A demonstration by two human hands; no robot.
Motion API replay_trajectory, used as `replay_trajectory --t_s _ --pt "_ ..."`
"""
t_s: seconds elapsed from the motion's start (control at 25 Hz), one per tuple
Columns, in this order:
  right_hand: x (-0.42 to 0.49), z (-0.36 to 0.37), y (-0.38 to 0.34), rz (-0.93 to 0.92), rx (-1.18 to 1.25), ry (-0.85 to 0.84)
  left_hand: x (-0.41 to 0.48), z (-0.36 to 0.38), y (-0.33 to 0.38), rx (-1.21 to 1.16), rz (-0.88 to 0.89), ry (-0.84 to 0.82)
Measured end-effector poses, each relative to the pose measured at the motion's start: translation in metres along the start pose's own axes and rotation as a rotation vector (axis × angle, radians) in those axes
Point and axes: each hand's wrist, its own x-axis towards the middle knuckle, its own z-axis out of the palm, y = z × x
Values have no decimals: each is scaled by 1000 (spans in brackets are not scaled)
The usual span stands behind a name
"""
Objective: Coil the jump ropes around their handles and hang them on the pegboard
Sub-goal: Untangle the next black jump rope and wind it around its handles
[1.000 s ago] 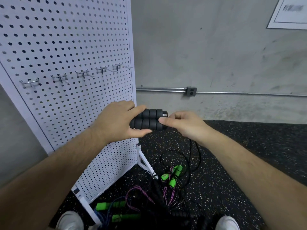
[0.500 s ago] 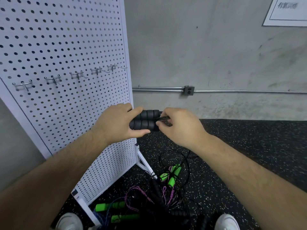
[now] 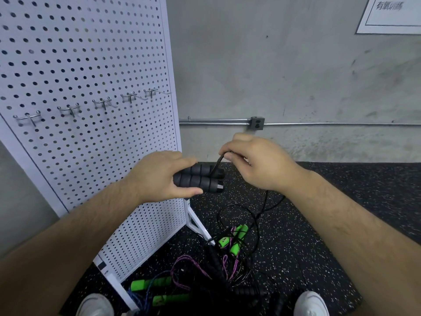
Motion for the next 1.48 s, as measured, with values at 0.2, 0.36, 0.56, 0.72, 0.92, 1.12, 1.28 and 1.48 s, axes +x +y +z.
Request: replay_trajectory --t_s 0.2,0.36,0.56,0.72,0.92,1.12,1.28,1.48 --pt "-1 2 15 152 285 71 -4 -9 19 -119 61 83" --pt "-8 33 -3 466 790 -90 -4 -16 32 -170 -22 203" --pt "-21 67 -46 596 864 -294 -2 -11 18 -11 -171 216" --pt "-20 67 -61 572 759 -354 -1 -3 0 83 -253 184" --pt "-11 32 -83 537 775 -366 -2 1 -19 89 -341 187" --pt "-2 -9 -79 353 380 -263 -3 9 -27 158 -220 106" --pt "4 -14 -56 185 -70 -133 -2 11 -15 115 -76 105" --pt "8 -13 -31 225 -103 -54 -3 9 1 42 52 96"
